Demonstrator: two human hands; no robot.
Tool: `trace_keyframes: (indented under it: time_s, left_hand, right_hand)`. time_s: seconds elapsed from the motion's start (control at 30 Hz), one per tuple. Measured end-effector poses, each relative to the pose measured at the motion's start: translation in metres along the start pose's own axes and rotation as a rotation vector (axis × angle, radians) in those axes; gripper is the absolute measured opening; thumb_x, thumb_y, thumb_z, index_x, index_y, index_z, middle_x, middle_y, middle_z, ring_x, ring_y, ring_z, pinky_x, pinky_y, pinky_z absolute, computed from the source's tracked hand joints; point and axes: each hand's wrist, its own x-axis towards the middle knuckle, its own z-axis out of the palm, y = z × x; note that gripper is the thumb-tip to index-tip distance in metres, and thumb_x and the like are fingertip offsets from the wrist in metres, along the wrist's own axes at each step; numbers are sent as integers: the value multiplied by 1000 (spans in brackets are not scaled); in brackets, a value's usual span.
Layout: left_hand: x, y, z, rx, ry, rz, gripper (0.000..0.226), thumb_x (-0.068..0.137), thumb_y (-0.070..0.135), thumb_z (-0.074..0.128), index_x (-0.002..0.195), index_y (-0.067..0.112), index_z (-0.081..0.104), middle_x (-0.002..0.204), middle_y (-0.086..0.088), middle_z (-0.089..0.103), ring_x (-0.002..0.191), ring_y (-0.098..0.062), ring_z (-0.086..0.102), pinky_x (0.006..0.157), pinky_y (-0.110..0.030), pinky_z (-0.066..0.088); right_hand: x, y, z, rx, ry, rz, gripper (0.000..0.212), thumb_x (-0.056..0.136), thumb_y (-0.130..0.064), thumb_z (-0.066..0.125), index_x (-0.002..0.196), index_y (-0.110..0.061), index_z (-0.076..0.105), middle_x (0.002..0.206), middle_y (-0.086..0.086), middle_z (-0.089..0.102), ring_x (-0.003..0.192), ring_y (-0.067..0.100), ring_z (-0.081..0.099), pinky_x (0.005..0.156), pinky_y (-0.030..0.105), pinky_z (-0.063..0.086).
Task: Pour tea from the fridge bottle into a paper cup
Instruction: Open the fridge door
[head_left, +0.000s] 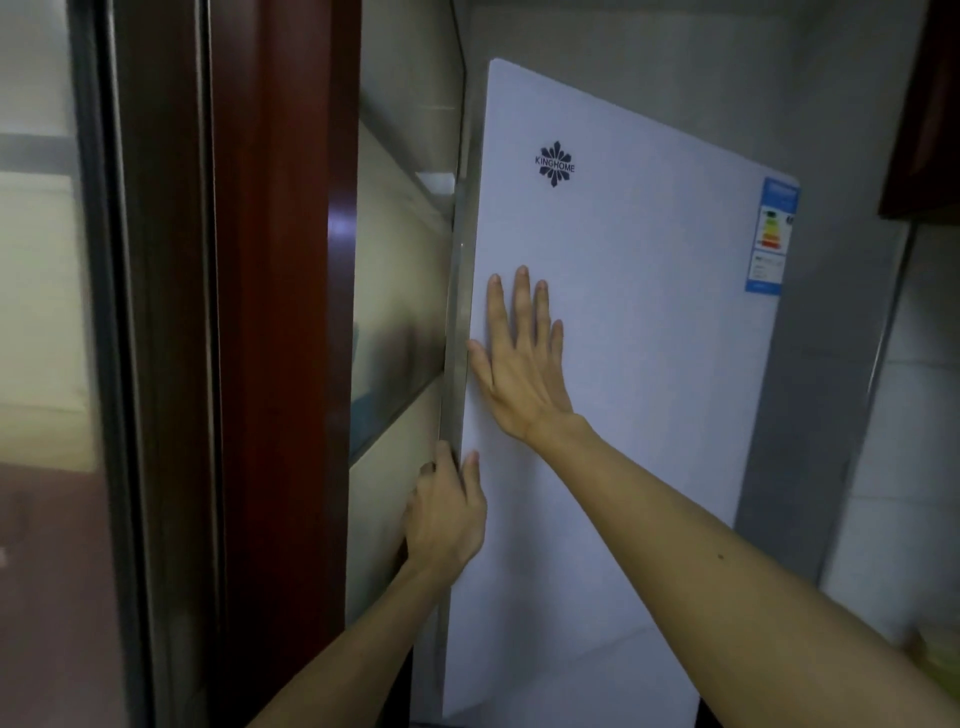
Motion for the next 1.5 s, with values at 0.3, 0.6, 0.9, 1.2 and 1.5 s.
trace_keyframes:
  time_s: [0.3, 0.6, 0.9, 1.2, 1.5]
  left_hand:
    - [-69, 49, -9, 51, 85, 87, 61, 94, 58, 18, 128, 12, 39, 96, -9, 67, 77, -22, 67, 73, -44, 57]
    - [-144, 118, -14, -5, 95, 134, 50, 99, 41, 41, 139, 10, 37, 120, -10, 56, 103, -26, 60, 86, -41, 51]
    - [-200, 176, -5, -81, -5, 164, 44, 94, 45, 45, 126, 15, 44, 105, -11, 60, 94, -29, 60, 77, -41, 51]
    - [-257, 245, 13, -186, -132, 277, 30, 91, 32, 58, 108, 10, 46, 96, -14, 54, 87, -32, 54, 65, -30, 31]
    - [-293, 285, 34, -277, -162, 428, 44, 81, 28, 64, 117, 11, 45, 111, -6, 49, 101, -23, 52, 82, -27, 41]
  right_hand:
    - [-49, 6, -67, 149, -25, 11, 70, 103, -44, 27, 154, -21, -16, 160, 4, -28, 147, 25, -25, 118, 61, 2]
    - [-107, 28, -133, 228, 10, 13, 74, 104, -42, 31, 150, -18, -22, 160, 3, -27, 149, 21, -21, 123, 48, 1]
    - [-157, 64, -203, 193, 74, 25, 73, 103, -26, 40, 153, -3, -8, 163, 13, -10, 151, 23, -4, 120, 26, -3]
    - [-206, 97, -270, 179, 132, 221, 73, 100, -14, 44, 152, 5, -3, 160, 21, -4, 146, 36, 19, 115, 33, 27]
    - [-238, 154, -316, 145, 172, 392, 70, 98, 0, 40, 152, 2, -5, 159, 18, 0, 113, 39, 52, 93, 40, 49]
